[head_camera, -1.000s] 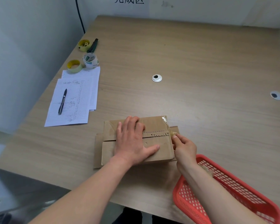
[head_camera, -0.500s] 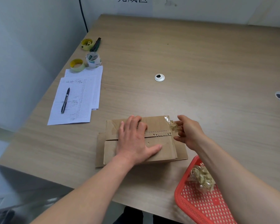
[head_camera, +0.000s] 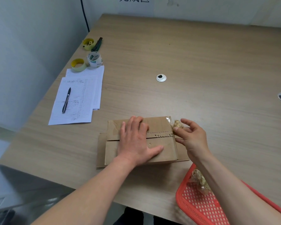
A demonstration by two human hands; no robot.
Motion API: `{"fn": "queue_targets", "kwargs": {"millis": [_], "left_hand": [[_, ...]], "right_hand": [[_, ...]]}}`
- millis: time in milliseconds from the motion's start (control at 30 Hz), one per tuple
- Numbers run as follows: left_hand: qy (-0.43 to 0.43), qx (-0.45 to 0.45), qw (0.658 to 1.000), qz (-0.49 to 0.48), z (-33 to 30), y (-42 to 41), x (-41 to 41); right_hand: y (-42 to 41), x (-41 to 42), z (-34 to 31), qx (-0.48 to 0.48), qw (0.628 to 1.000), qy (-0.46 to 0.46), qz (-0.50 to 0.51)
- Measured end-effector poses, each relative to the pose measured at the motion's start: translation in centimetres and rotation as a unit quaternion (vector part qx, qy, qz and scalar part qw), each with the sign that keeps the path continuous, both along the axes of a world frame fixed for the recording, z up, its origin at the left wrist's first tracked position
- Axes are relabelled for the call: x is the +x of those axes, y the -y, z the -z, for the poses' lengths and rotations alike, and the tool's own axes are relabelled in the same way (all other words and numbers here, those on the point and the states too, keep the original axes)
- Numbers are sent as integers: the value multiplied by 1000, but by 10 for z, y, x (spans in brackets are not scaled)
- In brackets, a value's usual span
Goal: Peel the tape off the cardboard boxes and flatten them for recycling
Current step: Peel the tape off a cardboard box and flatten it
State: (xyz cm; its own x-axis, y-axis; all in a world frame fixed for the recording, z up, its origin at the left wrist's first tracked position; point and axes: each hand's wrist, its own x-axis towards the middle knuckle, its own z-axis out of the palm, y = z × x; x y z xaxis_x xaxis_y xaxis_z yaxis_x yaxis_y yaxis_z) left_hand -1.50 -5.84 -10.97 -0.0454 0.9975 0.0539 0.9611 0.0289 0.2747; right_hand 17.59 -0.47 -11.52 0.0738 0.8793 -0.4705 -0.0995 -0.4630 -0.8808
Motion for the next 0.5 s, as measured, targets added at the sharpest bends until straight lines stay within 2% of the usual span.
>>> {"fn": "queue_targets", "kwargs": {"millis": [100, 267, 367, 500], "left_hand": [[8, 11, 1000, 0, 1, 0, 0], [9, 6, 1000, -1, 1, 0, 1], [7, 5, 1000, -2, 2, 0, 0], [1, 9, 1000, 0, 1, 0, 0]], "right_hand": [[-6, -4, -8, 41, 997, 0, 60], [-29, -18, -14, 64, 994, 85, -8], [-43, -21, -13, 11, 996, 79, -30], [-53, -28, -15, -45, 999, 18, 11]]}}
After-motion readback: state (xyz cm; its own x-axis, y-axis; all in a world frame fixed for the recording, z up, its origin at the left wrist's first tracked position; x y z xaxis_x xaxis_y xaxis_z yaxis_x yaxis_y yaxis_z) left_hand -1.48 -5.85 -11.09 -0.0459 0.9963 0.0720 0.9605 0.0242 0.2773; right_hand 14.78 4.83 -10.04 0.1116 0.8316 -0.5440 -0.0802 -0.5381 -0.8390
